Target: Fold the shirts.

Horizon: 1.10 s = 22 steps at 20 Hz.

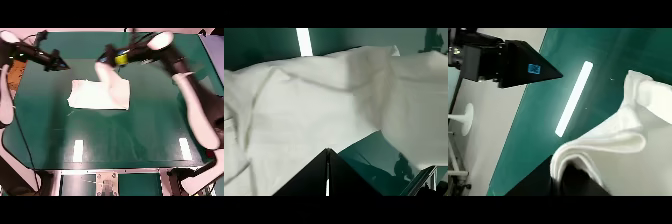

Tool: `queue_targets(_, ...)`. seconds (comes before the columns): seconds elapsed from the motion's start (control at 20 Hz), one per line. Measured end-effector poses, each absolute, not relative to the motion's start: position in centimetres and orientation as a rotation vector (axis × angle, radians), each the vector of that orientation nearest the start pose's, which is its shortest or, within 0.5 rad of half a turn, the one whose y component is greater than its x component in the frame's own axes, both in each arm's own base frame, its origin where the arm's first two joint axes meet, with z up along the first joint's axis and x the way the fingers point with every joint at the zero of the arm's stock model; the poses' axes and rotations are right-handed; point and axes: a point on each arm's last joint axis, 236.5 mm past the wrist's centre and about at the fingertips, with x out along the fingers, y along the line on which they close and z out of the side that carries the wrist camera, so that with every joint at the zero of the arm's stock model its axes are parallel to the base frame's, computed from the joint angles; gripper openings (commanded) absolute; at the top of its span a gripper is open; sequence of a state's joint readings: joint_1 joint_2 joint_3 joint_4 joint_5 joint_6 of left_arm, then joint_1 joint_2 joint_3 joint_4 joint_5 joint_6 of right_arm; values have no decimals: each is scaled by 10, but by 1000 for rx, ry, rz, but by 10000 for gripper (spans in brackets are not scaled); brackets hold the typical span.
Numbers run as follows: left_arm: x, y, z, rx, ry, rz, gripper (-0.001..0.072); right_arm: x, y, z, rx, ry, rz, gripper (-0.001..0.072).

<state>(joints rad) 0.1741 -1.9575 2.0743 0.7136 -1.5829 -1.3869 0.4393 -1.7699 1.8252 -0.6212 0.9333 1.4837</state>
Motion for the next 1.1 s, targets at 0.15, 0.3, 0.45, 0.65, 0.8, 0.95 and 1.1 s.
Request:
queue_targets(0.15, 515, -46, 74, -620, 1218, -613, 26, 460, 475, 82, 658, 918, 857, 555)
queue_targets(0.3, 514, -15, 74, -651, 1203, -569, 26, 452, 509, 37, 648, 915, 825, 555)
queue_targets(0.45, 510, -4, 74, -653, 1205, -568, 26, 464, 481, 27, 599, 956, 810, 555)
queue_targets(0.65, 507, 2, 74, -649, 1205, -568, 25, 502, 377, 35, 590, 1058, 745, 555)
queue_targets(0.8, 507, 6, 72, -644, 1208, -559, 25, 514, 289, 20, 612, 1181, 637, 555)
queue_targets(0.95, 506, 9, 68, -632, 1218, -545, 25, 504, 229, -14, 641, 1314, 524, 555)
queue_targets(1.1, 506, 14, 64, -618, 1225, -521, 25, 484, 211, -51, 669, 1411, 451, 555)
